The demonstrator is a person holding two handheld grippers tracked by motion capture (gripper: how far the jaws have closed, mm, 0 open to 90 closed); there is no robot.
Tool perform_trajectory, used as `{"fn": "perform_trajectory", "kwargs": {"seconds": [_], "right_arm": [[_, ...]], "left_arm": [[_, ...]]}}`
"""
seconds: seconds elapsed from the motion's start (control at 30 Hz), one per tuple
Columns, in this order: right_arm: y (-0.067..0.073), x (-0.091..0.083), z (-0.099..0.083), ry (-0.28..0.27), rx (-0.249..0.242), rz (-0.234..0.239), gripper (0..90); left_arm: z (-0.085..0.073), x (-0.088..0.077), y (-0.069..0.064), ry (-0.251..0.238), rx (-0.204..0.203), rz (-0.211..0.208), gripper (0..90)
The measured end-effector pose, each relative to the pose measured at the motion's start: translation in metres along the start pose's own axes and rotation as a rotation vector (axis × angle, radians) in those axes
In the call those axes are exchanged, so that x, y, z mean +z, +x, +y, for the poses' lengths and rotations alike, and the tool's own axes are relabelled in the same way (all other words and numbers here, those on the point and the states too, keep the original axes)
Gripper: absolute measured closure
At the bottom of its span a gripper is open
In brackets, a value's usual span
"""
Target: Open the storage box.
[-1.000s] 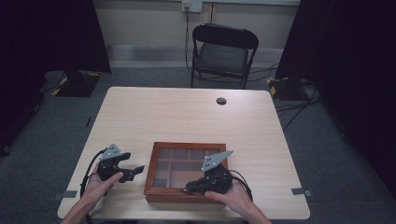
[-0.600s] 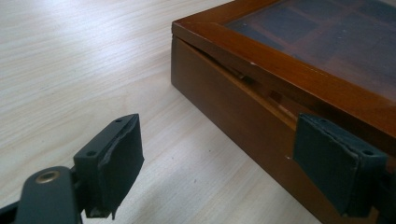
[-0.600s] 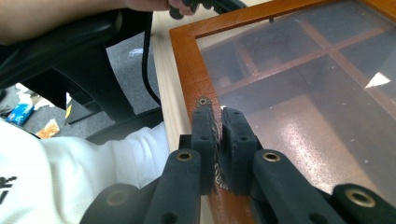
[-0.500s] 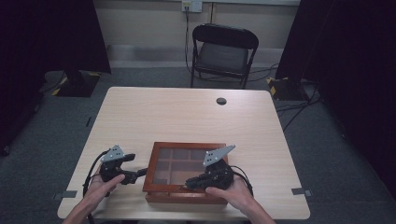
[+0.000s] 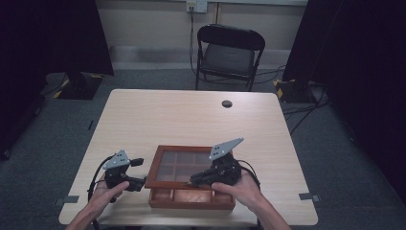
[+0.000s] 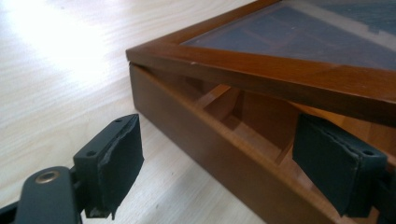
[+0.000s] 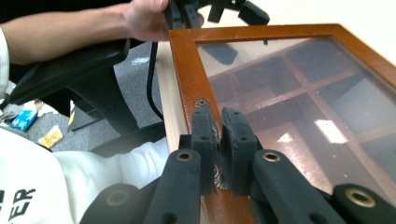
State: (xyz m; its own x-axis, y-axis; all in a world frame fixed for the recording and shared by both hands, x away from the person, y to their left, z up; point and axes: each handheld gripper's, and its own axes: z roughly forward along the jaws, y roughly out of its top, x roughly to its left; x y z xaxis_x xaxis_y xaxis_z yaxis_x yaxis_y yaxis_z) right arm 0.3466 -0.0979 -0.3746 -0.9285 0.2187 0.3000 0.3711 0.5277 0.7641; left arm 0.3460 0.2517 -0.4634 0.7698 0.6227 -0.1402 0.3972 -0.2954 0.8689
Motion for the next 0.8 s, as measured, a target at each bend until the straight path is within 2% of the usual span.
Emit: {"fn": "perform_trajectory", "kwargs": {"seconds": [0.13, 0.2, 0.37, 0.4, 0.47, 0.57, 0.8], "right_arm": [[-0.001, -0.001, 0.002, -0.001, 0.013, 0.007, 84.7], [-0.002, -0.001, 0.002, -0.013, 0.026, 0.007, 84.6], [0.000, -0.001, 0.001, -0.011, 0.008, -0.002, 84.1], [0.000, -0.001, 0.001, -0.019, 0.008, -0.004, 81.6], [0.000, -0.003, 0.000, -0.025, 0.018, -0.007, 68.9], [0.002, -0.008, -0.002, -0.044, 0.027, -0.026, 58.5], [0.000, -0.026, -0.019, -0.091, 0.051, -0.078, 42.3]], "left_arm": [[0.006, 0.001, -0.006, -0.029, -0.024, -0.011, 15.7], [0.009, 0.003, -0.009, -0.028, 0.016, 0.007, 15.6], [0.010, 0.005, -0.011, -0.030, 0.027, 0.015, 15.8], [0.011, 0.005, -0.011, -0.039, 0.025, 0.014, 15.9], [0.011, 0.005, -0.011, -0.039, 0.029, 0.013, 15.9], [0.011, 0.005, -0.010, -0.042, 0.028, 0.009, 15.6], [0.014, 0.005, -0.010, -0.050, 0.033, 0.011, 15.7]]}}
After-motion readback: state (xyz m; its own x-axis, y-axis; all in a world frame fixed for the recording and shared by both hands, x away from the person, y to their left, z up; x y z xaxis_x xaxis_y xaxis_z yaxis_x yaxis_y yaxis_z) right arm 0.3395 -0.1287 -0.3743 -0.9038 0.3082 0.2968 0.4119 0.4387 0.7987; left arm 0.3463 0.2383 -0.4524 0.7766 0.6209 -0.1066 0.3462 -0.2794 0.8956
